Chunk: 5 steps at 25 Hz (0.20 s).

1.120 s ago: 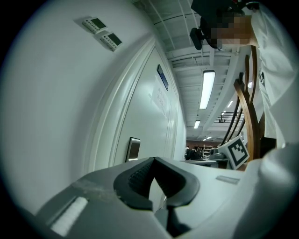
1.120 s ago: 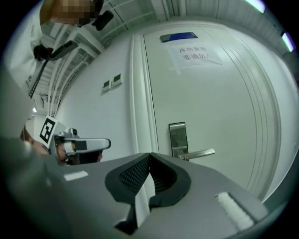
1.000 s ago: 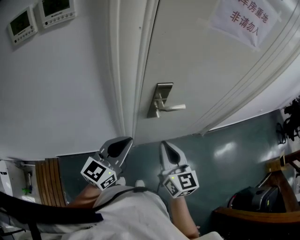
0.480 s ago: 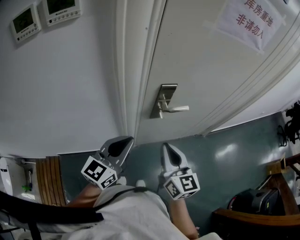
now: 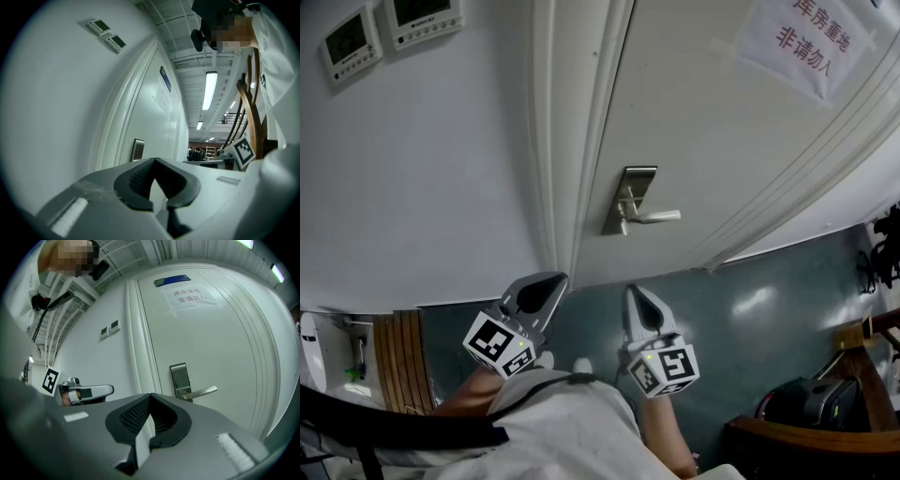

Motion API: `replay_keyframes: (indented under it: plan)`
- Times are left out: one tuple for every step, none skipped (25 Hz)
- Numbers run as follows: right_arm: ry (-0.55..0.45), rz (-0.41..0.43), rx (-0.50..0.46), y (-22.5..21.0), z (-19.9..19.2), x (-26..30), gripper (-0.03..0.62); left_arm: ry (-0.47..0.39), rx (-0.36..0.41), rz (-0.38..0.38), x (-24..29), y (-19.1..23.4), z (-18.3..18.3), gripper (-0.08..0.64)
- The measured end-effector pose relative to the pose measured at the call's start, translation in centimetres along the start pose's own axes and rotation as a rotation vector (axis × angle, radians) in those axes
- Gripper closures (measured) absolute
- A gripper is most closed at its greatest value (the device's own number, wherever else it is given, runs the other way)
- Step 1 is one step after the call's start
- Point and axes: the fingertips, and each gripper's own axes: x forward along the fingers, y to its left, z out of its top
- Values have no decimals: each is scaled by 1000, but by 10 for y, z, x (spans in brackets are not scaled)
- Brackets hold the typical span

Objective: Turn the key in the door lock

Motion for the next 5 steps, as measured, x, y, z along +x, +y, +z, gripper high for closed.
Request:
replay_keyframes:
  plan:
    - [4,-1,-1,-1,-1,0,584,1,0,-1,0,-1,0,554]
    - [7,-2,-3,-2,-2,0,584,1,0,-2,1,-2,-1,554]
    - [11,-2,-8,-3,-2,1,584,2,0,-4,2,-3,-1,554]
    - [14,-1,-15,-3,-3,1,584,2,1,-5,2,-3,-1,554]
    - [17,-1,-21,-3,-3,2,584,2,2,-7,3,-4,-1,554]
